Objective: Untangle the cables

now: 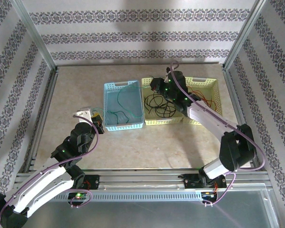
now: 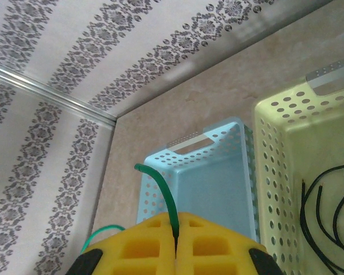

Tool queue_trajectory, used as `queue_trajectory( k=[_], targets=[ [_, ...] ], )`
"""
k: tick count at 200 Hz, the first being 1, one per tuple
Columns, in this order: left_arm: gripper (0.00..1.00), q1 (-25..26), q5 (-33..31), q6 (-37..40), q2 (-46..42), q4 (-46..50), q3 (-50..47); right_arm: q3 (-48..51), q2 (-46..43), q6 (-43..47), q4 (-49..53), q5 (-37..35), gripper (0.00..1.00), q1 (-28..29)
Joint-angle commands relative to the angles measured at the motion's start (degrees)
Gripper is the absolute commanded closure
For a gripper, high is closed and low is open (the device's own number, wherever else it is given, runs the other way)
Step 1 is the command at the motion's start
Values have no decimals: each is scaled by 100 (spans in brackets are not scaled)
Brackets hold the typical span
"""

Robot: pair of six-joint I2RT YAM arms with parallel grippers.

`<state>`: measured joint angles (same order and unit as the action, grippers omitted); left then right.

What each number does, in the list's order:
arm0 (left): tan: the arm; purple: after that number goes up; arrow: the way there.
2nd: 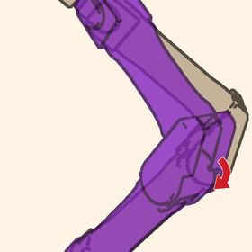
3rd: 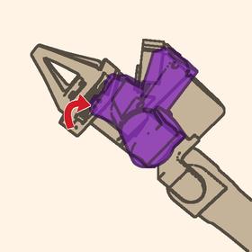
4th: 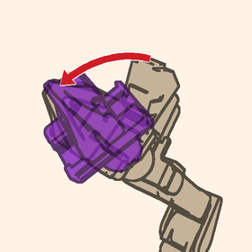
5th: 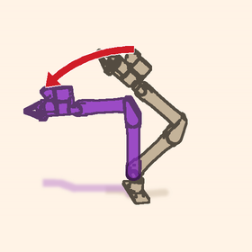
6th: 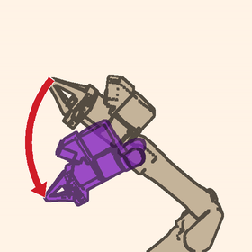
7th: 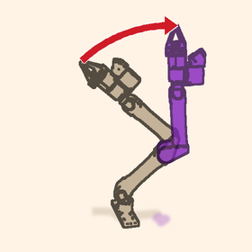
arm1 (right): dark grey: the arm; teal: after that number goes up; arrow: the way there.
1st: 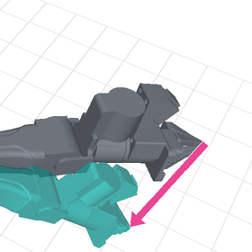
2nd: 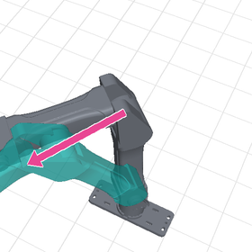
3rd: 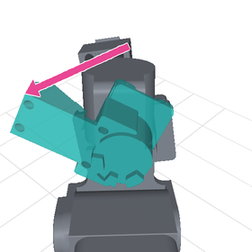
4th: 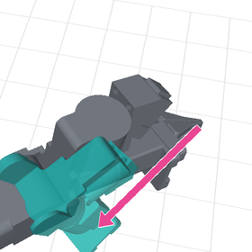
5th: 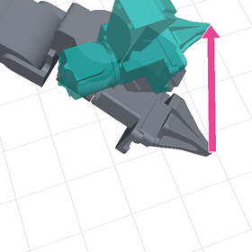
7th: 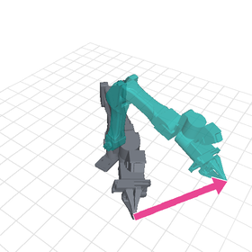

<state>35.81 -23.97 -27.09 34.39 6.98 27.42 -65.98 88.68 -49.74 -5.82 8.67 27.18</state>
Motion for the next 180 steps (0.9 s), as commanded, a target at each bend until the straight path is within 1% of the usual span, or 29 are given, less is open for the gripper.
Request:
queue_trajectory(
  k=[1, 23, 71, 82, 95, 106, 129, 141, 164, 175, 180],
  targets=[
    [100, -70, 123, -118, -10, 130, 146, -188, 364, -130, -300, -136, 100, 133],
    [100, -66, 189, -128, -11, 123, 141, -193, 699, -124, -345, -181, 100, 249],
    [100, -66, 379, -151, 32, 44, 121, -469, 1317, 44, -319, -26, 100, 509],
    [100, -66, 480, -132, 81, 8, 132, -564, 1402, 132, -291, 30, 93, 566],
    [100, -66, 667, -93, 165, -41, 154, -681, 1470, 262, -210, 92, 76, 628],
    [100, -66, 858, -64, 246, -68, 183, -778, 1491, 368, -150, 162, 64, 654],
    [100, -66, 1343, 43, 413, -227, 210, -927, 1446, 667, 7, 407, 47, 658],
    [100, -66, 1595, 87, 483, -341, 220, -1008, 1349, 926, 189, 451, 43, 657],
    [100, -57, 2018, 166, 571, -523, 224, -936, 987, 1275, 447, 473, 42, 609],
    [100, -57, 2234, 214, 602, -645, 224, -784, 735, 1408, 447, 679, 42, 596],
    [100, -57, 2318, 228, 612, -703, 212, -712, 616, 1485, 438, 915, 43, 596]
  ],
)
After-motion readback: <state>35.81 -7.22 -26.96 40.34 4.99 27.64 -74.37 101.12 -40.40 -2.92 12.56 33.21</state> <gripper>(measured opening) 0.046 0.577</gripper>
